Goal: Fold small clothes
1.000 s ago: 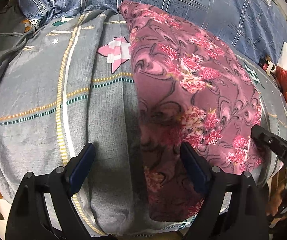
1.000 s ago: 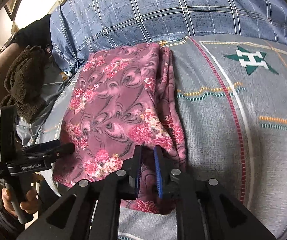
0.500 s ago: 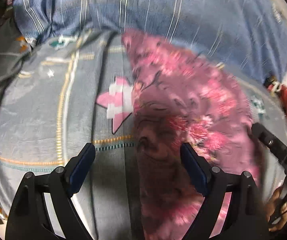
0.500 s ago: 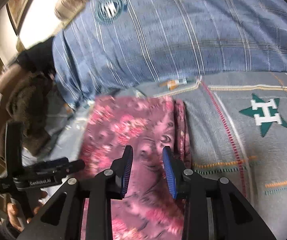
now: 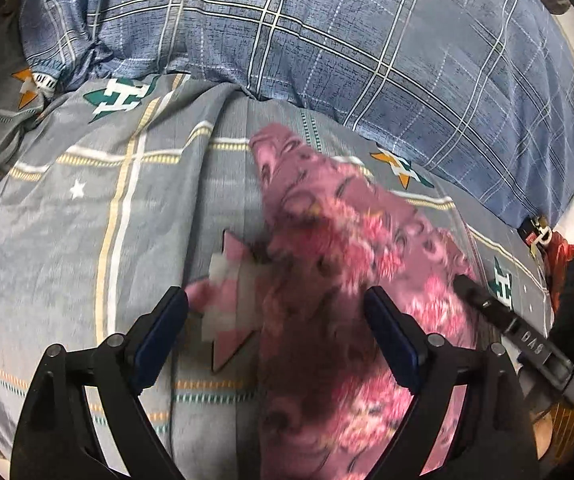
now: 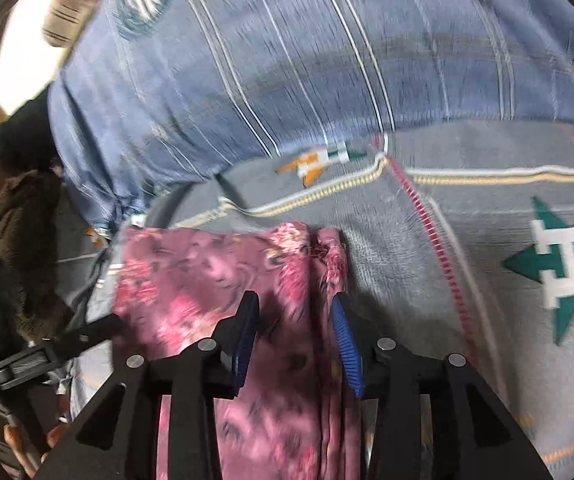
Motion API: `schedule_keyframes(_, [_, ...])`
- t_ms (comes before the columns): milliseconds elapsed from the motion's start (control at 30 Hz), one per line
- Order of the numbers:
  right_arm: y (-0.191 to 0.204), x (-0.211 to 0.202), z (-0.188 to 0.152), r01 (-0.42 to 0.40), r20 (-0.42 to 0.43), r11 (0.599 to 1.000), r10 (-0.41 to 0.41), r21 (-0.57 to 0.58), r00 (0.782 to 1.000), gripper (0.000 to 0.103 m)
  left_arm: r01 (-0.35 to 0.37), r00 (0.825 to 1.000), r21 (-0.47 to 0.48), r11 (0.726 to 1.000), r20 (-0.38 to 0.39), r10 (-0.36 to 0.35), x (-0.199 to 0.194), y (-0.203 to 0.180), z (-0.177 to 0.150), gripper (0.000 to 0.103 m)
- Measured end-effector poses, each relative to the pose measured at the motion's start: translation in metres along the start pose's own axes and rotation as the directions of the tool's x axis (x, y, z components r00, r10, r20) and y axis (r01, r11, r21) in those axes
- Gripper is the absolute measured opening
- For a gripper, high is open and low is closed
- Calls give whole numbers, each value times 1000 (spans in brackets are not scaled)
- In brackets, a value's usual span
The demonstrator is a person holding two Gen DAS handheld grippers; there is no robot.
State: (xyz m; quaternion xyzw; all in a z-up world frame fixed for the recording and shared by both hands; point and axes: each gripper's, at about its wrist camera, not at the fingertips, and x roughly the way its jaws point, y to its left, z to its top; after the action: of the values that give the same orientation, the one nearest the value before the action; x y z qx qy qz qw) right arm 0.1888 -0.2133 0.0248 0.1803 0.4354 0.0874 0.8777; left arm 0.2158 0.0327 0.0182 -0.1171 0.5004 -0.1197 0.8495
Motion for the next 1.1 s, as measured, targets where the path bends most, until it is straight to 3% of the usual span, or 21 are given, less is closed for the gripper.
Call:
schedule_keyframes(33, [6,-2,1,-21,19,999,22,-42,1000,7,-2,1000,-1,1000,3,2,2,-1,3,91])
schedule_keyframes(133, [13,-18,2,-24,115,996,34,-89,993,7,-23,1000,1,1000,10,23,12,-1,12,91])
schedule_keyframes(267, [-5,15,-2,65,24,997,-64,-49,998,7,-12,998,-41,999,-58,10,46,4,16,96])
schedule_keyframes(300, [-4,12,-2,67,37,996,-65,-57,997,7,-7,999,-49,999,-54,5,46,5,17,96])
schedule_keyframes(367, [4,-2,-2,64,64,996,-60,-65,996,14,-9,999,-35,999,-48,7,36,4,17,96])
schedule_keyframes(500, [15,-40,-16,-30,124,994,44,-110,991,15,-4,1000,10,1000,15,4,0,3,-1,96])
schedule_keyframes(567, [15,-46,-25,-76,121,991,90,-114,989,24,1,1000,22,1000,29,-2,-7,4,-16,96])
schedule_keyframes(667, [11,-24,-37,-18,37,994,22,-109,999,26,-22,1000,28,999,-21,23,11,5,-30,96])
schedule_keyframes(733, [7,-26,-41,-31,52,996,36,-87,998,26,-9,999,5,1000,-45,10,16,6,-31,96])
schedule_keyframes(800, [8,-36,-40,-15,43,998,18,-67,999,27,-14,999,15,1000,-38,14,4,4,-34,96])
schedule_keyframes(1000, [20,-75,-71,-78,66,989,86,-125,994,34,-38,999,95,995,10,37,-29,-8,-74,96])
schedule_keyframes(1100, [20,-64,-92,5,39,983,2,-186,999,36,-61,998,119,991,4,61,-19,-13,-94,97])
